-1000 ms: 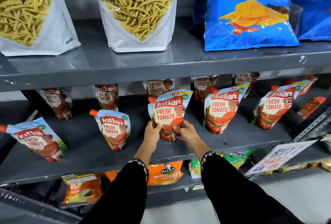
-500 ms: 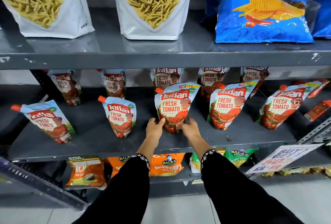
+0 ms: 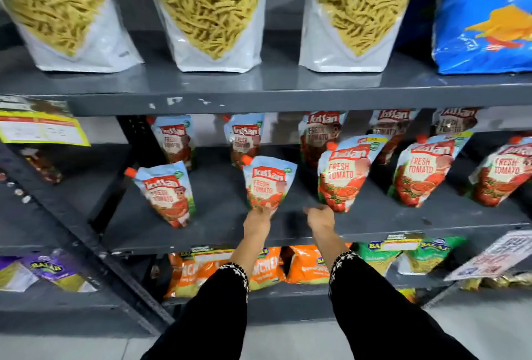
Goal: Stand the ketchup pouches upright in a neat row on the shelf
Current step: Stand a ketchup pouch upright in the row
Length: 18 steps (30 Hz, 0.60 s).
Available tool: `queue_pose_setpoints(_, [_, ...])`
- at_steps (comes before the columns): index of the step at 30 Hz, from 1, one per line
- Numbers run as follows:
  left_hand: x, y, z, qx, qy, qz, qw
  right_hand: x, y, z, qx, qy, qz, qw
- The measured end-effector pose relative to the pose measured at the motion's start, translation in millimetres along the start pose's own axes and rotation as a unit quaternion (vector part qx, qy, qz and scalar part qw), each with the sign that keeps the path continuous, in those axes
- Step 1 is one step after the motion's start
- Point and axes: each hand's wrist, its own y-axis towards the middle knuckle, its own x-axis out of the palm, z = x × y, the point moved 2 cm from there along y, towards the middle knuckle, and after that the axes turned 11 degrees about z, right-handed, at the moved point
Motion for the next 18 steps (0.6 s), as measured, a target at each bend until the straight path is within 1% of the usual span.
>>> queue_pose_setpoints(3, [-39, 19, -8, -0.013, 0.011, 0.006, 1.0, 32, -28, -5, 0.006, 0.015, -0.052, 0.999])
queue_pose_setpoints(7, [-57, 29, -1, -0.019, -0.055, -0.025, 0.998, 52, -41, -14, -0.011, 0.043, -0.08, 0.996])
queue_pose_setpoints(9, [-59, 35, 3, -0.004, -0.085, -0.038, 0.996, 60, -41, -17, -0.017, 0.058, -0.094, 0.994])
queue_pose_setpoints(13, [-54, 44, 13, 0.019, -0.102, -0.058, 0.993, 67, -38, -22, -0.036, 0.047, -0.12, 0.991])
queue_pose_setpoints(18, [-44, 53, 19, 0.047, -0.085, -0.065, 0.993, 75, -29, -26, -0.045, 0.039, -0.136, 0.989])
